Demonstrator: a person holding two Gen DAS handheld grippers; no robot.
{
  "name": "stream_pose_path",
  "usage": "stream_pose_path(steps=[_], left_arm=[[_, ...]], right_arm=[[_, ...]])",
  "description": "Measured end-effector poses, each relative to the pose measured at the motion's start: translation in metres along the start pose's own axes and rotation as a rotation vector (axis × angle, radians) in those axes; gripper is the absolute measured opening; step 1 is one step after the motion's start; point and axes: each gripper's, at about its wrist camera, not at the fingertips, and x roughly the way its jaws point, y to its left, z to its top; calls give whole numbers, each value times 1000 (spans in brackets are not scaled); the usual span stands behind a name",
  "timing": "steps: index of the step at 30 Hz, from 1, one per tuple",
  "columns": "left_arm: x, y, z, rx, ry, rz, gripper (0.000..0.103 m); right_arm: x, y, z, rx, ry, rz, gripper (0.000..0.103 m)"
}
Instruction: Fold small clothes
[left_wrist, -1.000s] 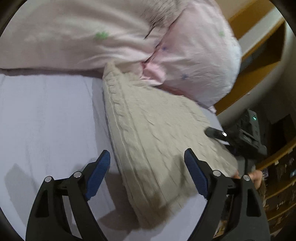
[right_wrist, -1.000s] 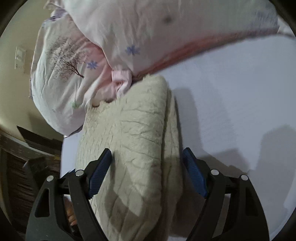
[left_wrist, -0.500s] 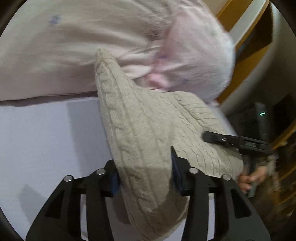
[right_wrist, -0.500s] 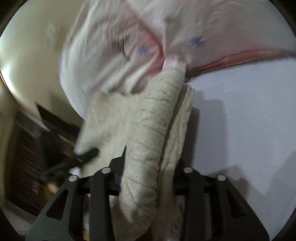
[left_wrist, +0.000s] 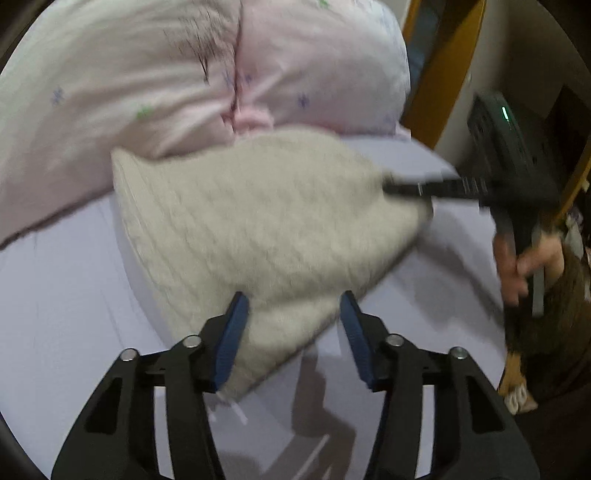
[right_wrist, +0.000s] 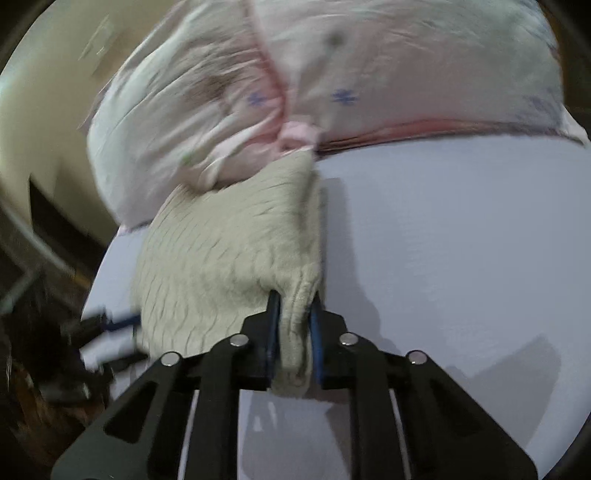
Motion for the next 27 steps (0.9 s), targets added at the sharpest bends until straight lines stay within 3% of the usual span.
stream_pose_path(steps=[4,6,7,8,9,10,11,13,16,22,27], left_arm=[[-5,-4,-12,20,10,33,49],[-24,2,-17,-39,-41,7,54],[-33,5,-20,-74,-67,-1,59],[-40,7,-22,-103,-89,-2,72],[-48,10,-25,-142,-117,4,82],[-57,14,-30,-198,-144,23,86],[-62,15,-34,-238,-151,41,92],[-65,15,-42,-317,-146,82,95],[-56,8,-46,-371,-107,147,100],[-24,7,-52,-391,22,299,101],[-18,4,-55,-369,34,373,102]], right_arm=[[3,2,-7,-6,2,-1,17],[-13,8,-15,-14,-31,7,34],[-25,12,-23,-23,-57,13,55],[-35,15,-29,-30,-79,18,76],[-44,20,-37,-41,-103,22,84],[-50,24,-44,-55,-112,25,96],[-52,31,-53,-68,-104,23,101],[-47,43,-69,-99,-76,-29,101],[-28,63,-86,-170,-19,-175,101],[3,69,-100,-212,49,-265,101],[8,76,-107,-256,61,-355,101]])
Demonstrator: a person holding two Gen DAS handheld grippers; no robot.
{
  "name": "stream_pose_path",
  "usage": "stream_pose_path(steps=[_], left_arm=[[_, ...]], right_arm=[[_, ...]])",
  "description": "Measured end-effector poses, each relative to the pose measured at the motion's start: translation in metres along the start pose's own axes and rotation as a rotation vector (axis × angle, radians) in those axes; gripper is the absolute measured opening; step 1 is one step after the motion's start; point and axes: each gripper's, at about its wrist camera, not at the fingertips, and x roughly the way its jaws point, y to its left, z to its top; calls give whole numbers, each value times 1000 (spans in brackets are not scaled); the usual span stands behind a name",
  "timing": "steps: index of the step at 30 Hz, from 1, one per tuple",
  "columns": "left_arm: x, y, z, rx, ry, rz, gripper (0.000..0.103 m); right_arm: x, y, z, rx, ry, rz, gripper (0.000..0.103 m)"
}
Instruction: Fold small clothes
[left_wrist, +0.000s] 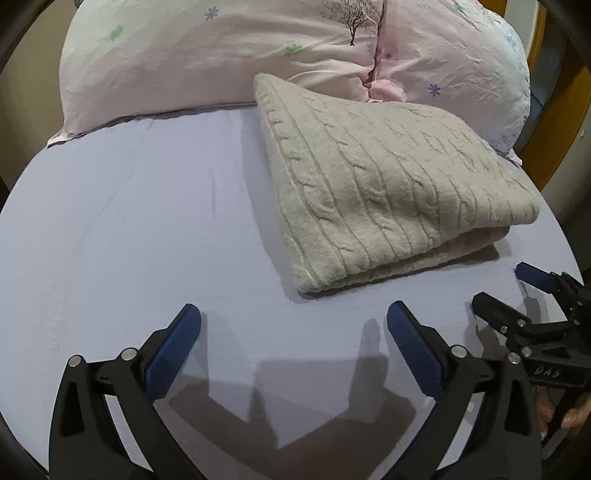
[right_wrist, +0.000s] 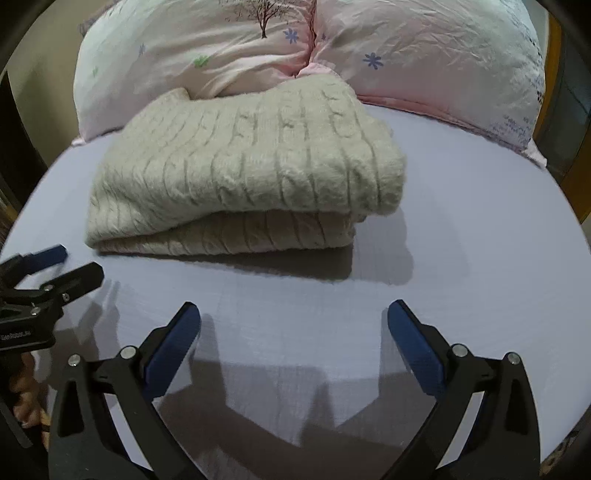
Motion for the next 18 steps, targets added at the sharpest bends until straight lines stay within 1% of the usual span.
stream_pose_path(steps=[3,7,18], left_arm=[[4,-3,1,16,5,34,102],[8,-12,2,59,35,91,102],[10,-11,12,51,147,91,102]], right_arm=[[0,0,0,7,6,-3,101],[2,0,2,11,14,-7,101],[0,0,0,21,16,-13,101]])
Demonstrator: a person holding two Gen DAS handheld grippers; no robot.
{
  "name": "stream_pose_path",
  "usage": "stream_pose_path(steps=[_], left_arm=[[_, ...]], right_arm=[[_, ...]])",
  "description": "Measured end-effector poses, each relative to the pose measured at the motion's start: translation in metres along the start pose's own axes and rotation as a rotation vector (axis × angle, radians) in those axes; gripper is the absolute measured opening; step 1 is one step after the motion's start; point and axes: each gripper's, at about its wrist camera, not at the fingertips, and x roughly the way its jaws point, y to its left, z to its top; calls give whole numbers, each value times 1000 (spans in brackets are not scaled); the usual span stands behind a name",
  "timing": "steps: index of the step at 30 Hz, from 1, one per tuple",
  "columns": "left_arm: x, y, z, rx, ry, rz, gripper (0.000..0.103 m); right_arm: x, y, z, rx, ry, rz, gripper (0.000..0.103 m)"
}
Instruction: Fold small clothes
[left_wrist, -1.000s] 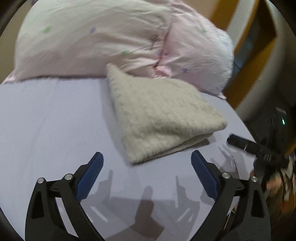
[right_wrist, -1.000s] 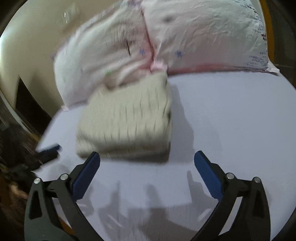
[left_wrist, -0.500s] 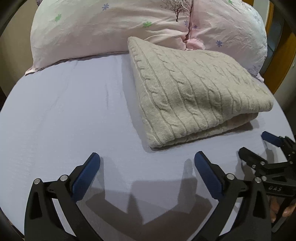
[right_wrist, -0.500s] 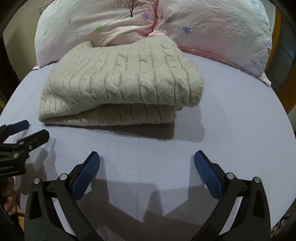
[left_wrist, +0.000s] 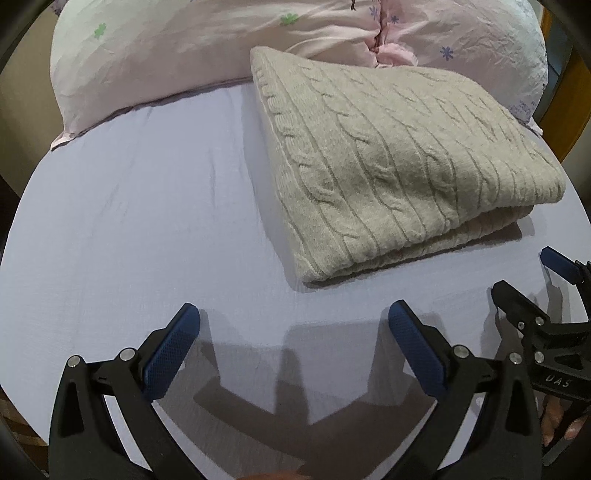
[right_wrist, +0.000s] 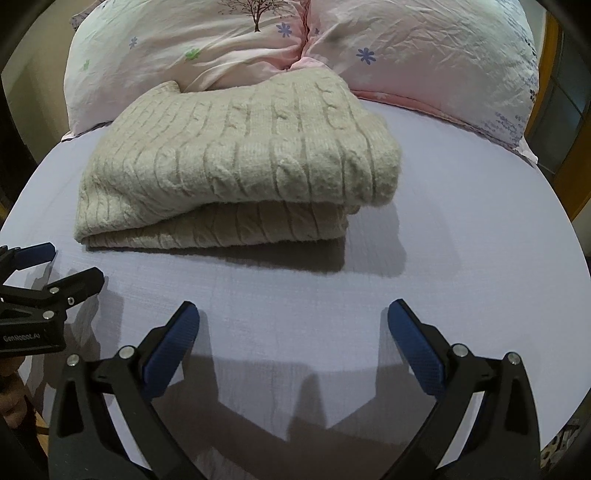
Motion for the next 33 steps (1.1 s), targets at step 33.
stream_pose_path(steps=[33], left_arm=[[0,1,0,2,-2,-1,102]], right_arm=[[0,1,0,3,-1,-2,101]])
